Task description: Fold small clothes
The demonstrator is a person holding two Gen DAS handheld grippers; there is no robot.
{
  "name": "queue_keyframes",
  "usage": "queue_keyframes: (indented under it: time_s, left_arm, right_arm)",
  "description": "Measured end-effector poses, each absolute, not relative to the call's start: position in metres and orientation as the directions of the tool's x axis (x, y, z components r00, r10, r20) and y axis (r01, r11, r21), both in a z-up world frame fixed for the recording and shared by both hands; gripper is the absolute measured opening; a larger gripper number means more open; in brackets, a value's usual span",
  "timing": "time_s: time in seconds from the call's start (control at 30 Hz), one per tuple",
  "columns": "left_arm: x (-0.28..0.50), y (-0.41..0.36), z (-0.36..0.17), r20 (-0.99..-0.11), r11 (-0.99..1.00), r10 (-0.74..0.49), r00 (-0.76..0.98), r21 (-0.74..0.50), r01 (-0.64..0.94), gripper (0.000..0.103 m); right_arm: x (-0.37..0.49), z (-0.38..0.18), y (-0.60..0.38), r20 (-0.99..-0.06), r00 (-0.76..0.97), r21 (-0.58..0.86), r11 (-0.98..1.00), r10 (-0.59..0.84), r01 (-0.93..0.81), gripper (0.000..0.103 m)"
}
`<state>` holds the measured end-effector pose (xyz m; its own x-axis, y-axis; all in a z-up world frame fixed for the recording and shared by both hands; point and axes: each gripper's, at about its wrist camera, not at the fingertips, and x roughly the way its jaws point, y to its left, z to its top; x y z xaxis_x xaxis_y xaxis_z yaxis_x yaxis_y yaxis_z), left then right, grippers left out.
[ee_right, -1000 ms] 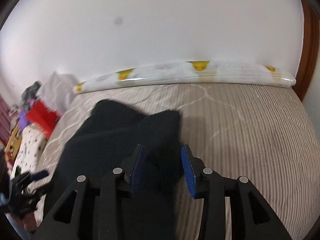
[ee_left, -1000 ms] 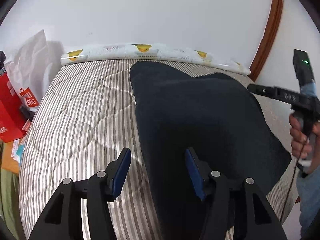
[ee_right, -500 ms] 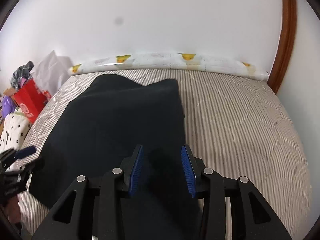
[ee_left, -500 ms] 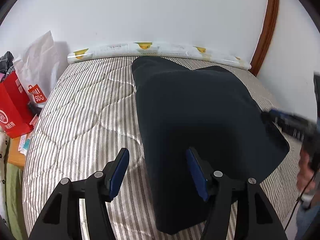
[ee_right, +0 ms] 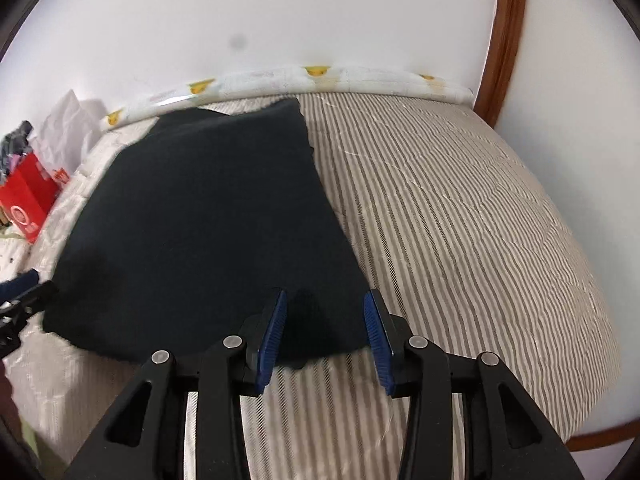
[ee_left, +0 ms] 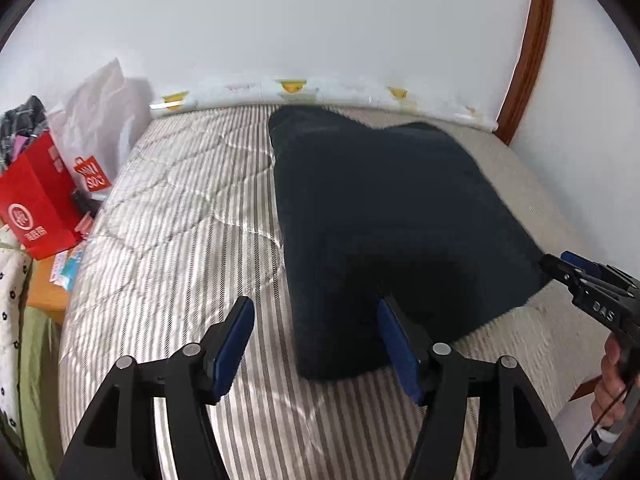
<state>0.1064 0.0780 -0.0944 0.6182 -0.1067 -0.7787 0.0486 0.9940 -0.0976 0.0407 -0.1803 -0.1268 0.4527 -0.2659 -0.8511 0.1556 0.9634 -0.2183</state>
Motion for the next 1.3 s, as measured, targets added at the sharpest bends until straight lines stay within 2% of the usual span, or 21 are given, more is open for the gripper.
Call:
queue_keyframes:
  time_s: [0.03, 0.1, 0.17, 0.3, 0.43, 0.5, 1.3]
  left_arm:
    - [0.098, 0.076, -0.088, -0.768, 0.995, -0.097, 0.633, -0.088, 0.045, 0.071]
    - [0.080, 0.073, -0.073, -0.740, 0.997, -0.077, 0.669, -0.068, 0.038, 0.076]
    - [0.064, 0.070, -0.061, -0.718, 0.998, -0.064, 0.693, -0.062, 0.028, 0.081]
    - [0.031, 0.063, -0.037, -0.692, 0.998, -0.053, 0.720, -0.049, 0.026, 0.089]
    - [0.008, 0.060, -0.020, -0.673, 0.998, -0.056, 0.737, -0.049, 0.031, 0.092]
    - [-0.004, 0.059, -0.013, -0.659, 0.998, -0.061, 0.750, -0.055, 0.033, 0.093]
    - [-0.031, 0.040, -0.001, -0.635, 0.999, -0.047, 0.771, -0.022, 0.042, 0.094]
  right_arm:
    - [0.037, -0.120, -0.175, -0.843, 0.469, -0.219, 0.964, -0.263, 0.148, 0.053]
    - [0.022, -0.101, -0.162, -0.815, 0.515, -0.230, 0.964, -0.266, 0.133, 0.074]
    - [0.009, -0.085, -0.152, -0.788, 0.558, -0.235, 0.964, -0.262, 0.122, 0.083]
    - [-0.020, -0.055, -0.140, -0.771, 0.592, -0.204, 0.972, -0.234, 0.119, 0.087]
    - [-0.047, -0.033, -0.133, -0.744, 0.626, -0.202, 0.971, -0.235, 0.125, 0.088]
    - [-0.060, -0.024, -0.128, -0.729, 0.638, -0.220, 0.967, -0.249, 0.126, 0.103]
    - [-0.102, 0.002, -0.134, -0.709, 0.639, -0.243, 0.954, -0.298, 0.176, 0.103]
